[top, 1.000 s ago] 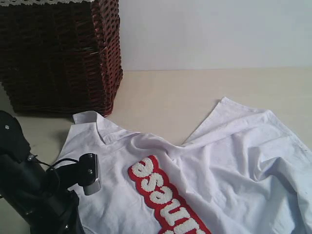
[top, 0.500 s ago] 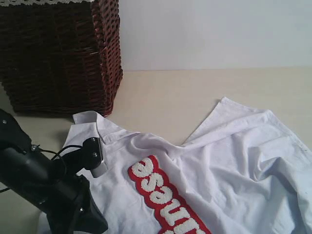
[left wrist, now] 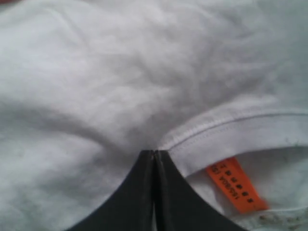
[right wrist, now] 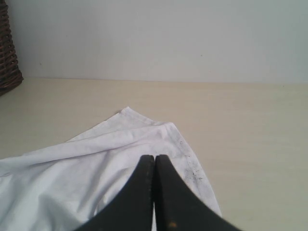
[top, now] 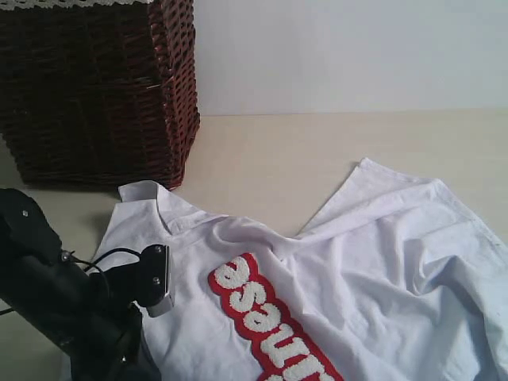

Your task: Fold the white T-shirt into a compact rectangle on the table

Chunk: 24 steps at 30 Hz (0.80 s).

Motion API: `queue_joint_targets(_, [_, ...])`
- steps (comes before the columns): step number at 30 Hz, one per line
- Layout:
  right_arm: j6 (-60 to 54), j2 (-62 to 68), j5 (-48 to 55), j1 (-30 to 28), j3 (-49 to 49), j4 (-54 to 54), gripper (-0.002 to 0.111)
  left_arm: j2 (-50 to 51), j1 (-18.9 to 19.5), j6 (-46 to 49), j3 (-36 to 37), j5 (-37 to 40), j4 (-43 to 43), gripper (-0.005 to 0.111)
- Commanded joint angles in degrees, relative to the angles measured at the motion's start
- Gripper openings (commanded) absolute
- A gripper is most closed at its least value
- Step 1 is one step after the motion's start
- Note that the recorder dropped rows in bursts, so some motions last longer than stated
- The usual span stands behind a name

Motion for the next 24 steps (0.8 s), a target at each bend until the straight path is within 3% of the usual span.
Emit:
queue_joint_targets(1, [0.0,-0.4,-0.7,-0.2,0.3,-0.3,0.000,0.2,-0.3,-5.6,0.2,-4.8,8.4,0.000])
queue_joint_targets(12, [0.0,-0.4,-0.7,-0.2,0.3,-0.3,0.000,0.2,1.4,-16.8,0.2,-6.2,21.5,0.000])
queue_joint_targets(17, [0.0,-0.4,-0.7,-0.2,0.3,-0.3,0.000,0.3,9.6,-16.1,0.5,-6.1,23.2,0.000])
queue_joint_targets(20, [0.0,-0.4,-0.7,-0.2,0.3,-0.3,0.000,0.3,14.3,-10.9,1.6,-5.8,23.2,0.000])
queue_joint_targets(24, [0.0,-0.4,-0.7,-0.2,0.3,-0.3,0.000,0.3,18.0,-7.3,4.2,-2.1,23.2,0.000])
